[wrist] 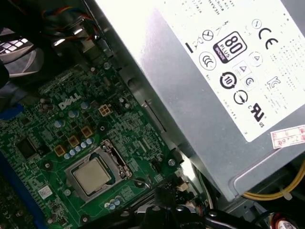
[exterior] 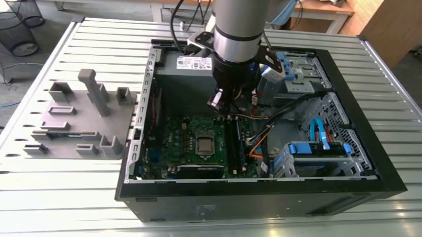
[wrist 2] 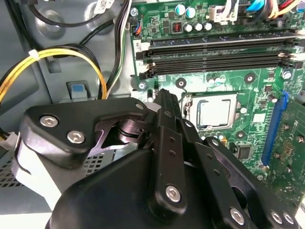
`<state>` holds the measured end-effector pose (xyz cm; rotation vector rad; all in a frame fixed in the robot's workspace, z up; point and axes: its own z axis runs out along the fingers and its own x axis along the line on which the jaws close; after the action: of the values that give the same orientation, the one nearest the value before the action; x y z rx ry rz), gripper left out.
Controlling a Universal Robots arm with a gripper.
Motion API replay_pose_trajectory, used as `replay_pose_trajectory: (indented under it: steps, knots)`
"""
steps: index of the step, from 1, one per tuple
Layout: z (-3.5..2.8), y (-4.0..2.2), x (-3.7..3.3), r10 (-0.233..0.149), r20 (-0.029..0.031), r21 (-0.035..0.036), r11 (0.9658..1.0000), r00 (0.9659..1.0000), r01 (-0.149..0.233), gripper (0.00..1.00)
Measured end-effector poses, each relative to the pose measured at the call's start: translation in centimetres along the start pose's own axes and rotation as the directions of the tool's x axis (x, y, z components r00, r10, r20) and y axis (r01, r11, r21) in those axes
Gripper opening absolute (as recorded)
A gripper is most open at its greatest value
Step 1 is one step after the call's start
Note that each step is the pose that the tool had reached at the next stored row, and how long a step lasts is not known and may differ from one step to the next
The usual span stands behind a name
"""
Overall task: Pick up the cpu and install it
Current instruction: 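Install the first cpu locking lever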
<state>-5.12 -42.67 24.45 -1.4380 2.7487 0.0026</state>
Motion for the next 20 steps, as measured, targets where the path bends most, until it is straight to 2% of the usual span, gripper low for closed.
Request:
replay_pose_trajectory:
  steps: [10, 20]
  knots:
    - [0.26, 0.38, 0.20, 0.000, -0.0009, 0.0003, 1.0000, 1.0000, 0.000, 0.11]
    - [0.27, 0.31, 0.34, 0.000, -0.0110, 0.0076, 1.0000, 0.9999, 0.000, 0.11]
